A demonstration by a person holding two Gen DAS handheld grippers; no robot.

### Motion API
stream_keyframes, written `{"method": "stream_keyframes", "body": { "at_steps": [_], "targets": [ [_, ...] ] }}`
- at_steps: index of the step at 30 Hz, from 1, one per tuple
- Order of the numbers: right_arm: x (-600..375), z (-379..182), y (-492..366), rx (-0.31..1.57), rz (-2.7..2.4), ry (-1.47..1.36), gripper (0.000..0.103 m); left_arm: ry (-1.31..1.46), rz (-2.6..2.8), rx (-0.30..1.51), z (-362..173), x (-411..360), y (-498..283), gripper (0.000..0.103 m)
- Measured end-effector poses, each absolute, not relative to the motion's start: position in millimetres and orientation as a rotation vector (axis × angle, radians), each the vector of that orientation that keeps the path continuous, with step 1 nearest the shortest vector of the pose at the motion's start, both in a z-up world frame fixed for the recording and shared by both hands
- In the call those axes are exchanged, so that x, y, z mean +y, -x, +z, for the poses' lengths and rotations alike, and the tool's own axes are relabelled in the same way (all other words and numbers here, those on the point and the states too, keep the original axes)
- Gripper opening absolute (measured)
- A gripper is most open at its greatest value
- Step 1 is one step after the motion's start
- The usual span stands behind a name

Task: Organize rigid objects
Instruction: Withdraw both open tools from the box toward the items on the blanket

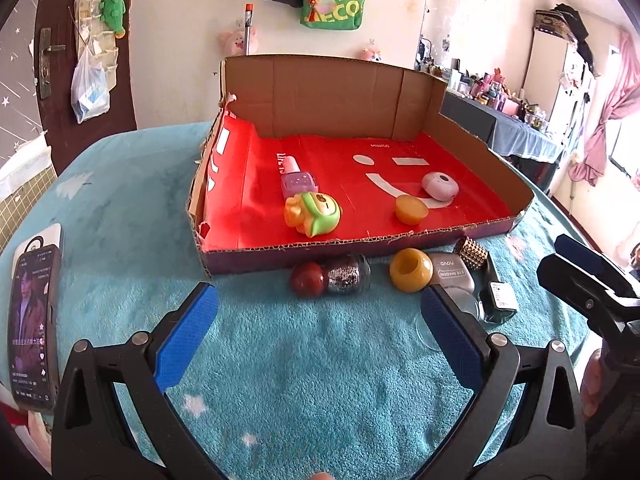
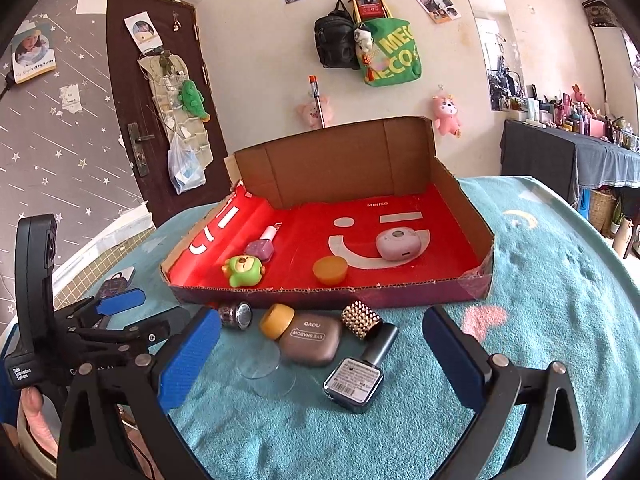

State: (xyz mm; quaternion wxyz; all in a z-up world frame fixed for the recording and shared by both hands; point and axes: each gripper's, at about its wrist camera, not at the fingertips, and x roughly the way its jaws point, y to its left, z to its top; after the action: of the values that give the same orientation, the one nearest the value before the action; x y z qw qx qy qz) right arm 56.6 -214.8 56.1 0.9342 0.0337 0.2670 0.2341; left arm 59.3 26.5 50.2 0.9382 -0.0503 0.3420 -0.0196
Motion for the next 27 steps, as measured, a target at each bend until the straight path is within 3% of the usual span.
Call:
{"method": "stream_keyframes", "body": {
  "at_steps": [20,27],
  "targets": [
    [-210,38,-57,0.593,0.463,-0.043,0.103,0.118,-0.073,0.723,40,24,-57,0.102],
    [-209,31,-58,0.618,0.46,-0.035,0.097,0.112,-0.084,0.729,37,22,-56,0.099]
  ]
}}
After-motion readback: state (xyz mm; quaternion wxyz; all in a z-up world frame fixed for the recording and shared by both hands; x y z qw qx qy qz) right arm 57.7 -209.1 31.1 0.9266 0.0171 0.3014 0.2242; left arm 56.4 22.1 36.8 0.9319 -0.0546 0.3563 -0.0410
